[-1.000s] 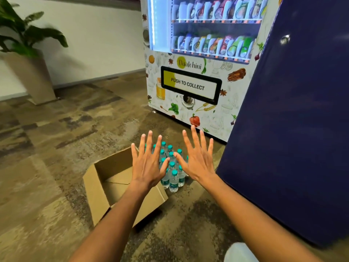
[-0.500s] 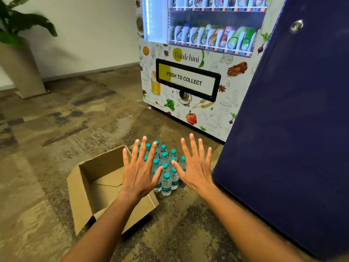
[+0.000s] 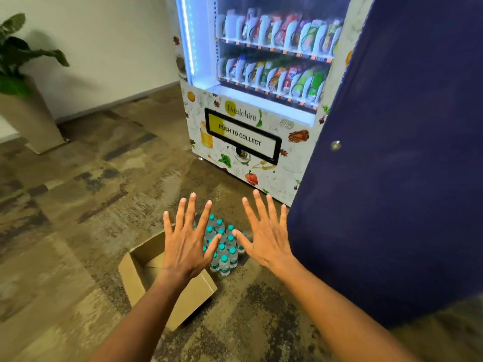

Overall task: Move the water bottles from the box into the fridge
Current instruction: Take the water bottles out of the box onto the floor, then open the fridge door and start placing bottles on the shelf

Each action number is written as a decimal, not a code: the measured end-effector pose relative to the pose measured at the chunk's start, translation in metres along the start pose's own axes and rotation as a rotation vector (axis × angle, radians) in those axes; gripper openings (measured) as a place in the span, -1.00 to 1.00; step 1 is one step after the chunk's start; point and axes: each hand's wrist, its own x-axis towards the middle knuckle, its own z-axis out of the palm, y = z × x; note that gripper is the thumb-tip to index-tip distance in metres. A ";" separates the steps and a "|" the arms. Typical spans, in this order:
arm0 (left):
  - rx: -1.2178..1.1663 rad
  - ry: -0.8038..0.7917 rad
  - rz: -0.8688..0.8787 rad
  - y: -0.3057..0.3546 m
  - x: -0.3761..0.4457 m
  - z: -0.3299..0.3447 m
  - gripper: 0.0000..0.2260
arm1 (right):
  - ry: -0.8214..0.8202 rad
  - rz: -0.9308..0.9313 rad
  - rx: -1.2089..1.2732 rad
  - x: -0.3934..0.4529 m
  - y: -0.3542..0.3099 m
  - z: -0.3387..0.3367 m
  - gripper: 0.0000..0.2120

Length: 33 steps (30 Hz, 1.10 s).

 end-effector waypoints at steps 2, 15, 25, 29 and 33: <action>-0.007 -0.015 0.010 0.016 0.006 -0.054 -0.30 | -0.003 0.025 -0.005 -0.001 0.000 -0.056 -0.22; -0.046 -0.006 0.062 0.101 0.062 -0.326 -0.31 | 0.096 0.148 -0.022 0.000 0.014 -0.346 -0.23; -0.030 0.062 0.183 0.156 0.108 -0.406 -0.33 | 0.214 0.182 -0.025 0.025 0.046 -0.451 -0.22; -0.031 0.075 0.191 0.174 0.128 -0.413 -0.32 | 0.254 0.201 -0.043 0.033 0.066 -0.466 -0.21; -0.044 0.103 0.224 0.185 0.150 -0.416 -0.33 | 0.289 0.220 -0.059 0.042 0.087 -0.478 -0.20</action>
